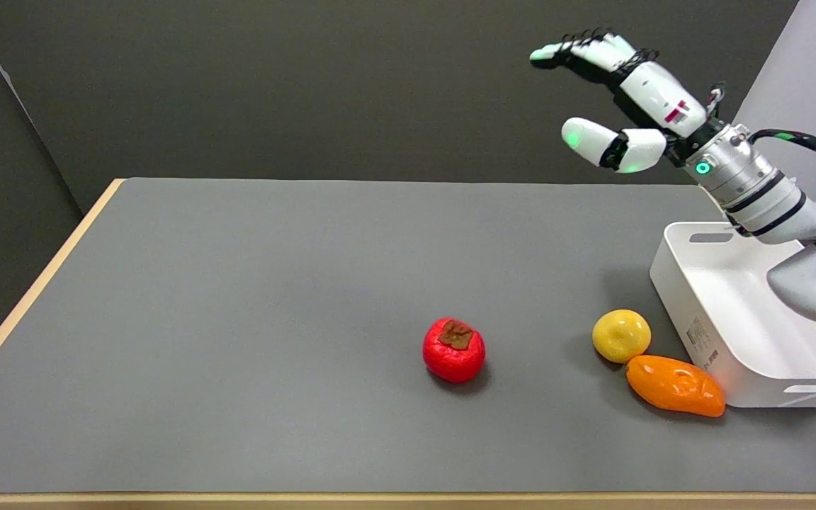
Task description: Pick up tomato.
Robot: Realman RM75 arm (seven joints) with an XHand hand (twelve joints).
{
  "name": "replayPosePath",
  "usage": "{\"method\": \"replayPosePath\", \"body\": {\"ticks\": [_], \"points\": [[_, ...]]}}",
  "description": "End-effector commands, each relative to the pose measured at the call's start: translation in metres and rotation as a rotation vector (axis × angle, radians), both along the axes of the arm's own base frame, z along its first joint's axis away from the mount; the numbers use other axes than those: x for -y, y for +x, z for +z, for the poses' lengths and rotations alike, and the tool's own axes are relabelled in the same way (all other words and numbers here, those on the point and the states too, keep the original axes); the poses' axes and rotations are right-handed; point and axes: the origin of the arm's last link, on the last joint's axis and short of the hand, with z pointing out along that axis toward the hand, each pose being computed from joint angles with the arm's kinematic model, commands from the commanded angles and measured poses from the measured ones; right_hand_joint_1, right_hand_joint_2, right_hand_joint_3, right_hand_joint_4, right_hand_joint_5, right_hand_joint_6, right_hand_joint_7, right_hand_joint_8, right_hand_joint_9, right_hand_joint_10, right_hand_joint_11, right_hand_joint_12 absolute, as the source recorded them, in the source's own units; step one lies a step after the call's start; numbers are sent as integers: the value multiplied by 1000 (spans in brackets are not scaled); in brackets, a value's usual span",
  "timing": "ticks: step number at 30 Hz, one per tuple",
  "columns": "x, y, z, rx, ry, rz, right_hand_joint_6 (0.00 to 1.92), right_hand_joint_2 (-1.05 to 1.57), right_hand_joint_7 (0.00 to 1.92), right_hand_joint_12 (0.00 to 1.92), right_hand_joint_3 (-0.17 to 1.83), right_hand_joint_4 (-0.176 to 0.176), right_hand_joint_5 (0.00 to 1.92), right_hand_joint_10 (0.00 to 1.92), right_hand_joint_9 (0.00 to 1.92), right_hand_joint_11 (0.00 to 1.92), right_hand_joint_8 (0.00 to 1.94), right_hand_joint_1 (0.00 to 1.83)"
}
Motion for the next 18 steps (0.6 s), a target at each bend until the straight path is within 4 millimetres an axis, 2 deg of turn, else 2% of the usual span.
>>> {"method": "replayPosePath", "body": {"ticks": [1,5,12,18], "points": [[5,-18,-48,-80,96,-348,518,602,282,1002,1061,156,210,522,176,76,380,0],[-2,-26,-68,-38,165,-358,526,599,285,1000,1059,160,215,521,179,82,388,11],[-12,-41,-100,-26,249,-390,521,584,310,1091,956,148,240,532,186,35,359,180],[-23,-67,-111,-75,271,-448,532,608,356,1125,892,136,266,597,211,51,369,264]]}}
